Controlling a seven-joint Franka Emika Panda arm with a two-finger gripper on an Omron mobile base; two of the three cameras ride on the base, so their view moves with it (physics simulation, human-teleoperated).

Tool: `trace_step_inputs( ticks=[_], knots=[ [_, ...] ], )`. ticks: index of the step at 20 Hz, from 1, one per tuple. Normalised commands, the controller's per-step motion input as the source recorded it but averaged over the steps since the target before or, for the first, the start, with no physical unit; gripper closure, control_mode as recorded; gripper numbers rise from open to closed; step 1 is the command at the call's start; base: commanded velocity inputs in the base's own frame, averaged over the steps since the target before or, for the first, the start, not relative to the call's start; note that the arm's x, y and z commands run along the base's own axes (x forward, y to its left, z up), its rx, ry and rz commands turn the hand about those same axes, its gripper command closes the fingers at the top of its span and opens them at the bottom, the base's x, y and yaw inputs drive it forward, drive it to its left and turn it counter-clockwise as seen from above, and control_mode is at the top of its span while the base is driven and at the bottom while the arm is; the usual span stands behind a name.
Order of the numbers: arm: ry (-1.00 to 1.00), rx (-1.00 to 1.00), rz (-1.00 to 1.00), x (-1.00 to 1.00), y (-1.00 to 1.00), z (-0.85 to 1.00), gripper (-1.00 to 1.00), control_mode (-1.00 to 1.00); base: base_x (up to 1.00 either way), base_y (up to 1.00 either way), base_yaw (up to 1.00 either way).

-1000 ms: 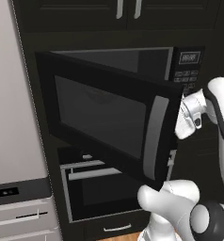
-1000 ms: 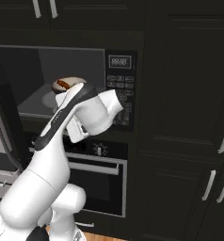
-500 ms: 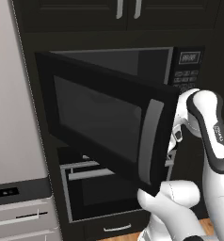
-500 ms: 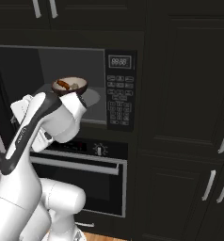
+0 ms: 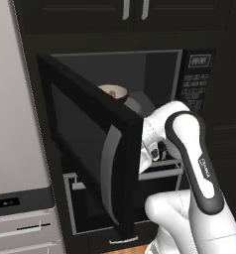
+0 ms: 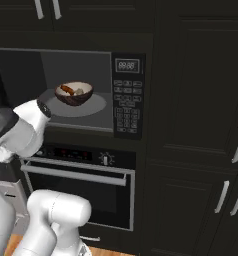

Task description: The microwave is finished heating the chicken drumstick and garlic. Take the bowl containing the food and place it on the dining counter.

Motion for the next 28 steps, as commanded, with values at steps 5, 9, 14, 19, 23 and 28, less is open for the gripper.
trace_step_inputs(
  ticks=[5,9,14,19,23,28],
  knots=[
    [-0.12,0.0,-0.29,0.08,1.0,0.25,-1.0,-1.0,0.0,0.0,0.0],
    [0.01,0.03,-0.07,0.03,0.08,0.0,-1.0,-1.0,0.0,0.0,0.0],
    [-0.14,0.05,-0.05,0.41,-0.97,0.04,-1.0,-1.0,0.0,0.0,0.0],
    [-0.09,0.01,-0.15,0.52,-1.0,0.12,-1.0,-1.0,0.0,0.0,0.0],
    [-0.08,0.0,-0.18,0.62,-1.0,0.24,-1.0,-1.0,0.0,0.0,0.0],
    [-0.03,-0.02,-0.2,0.76,-1.0,0.33,-1.0,-1.0,0.0,0.0,0.0]
  ],
)
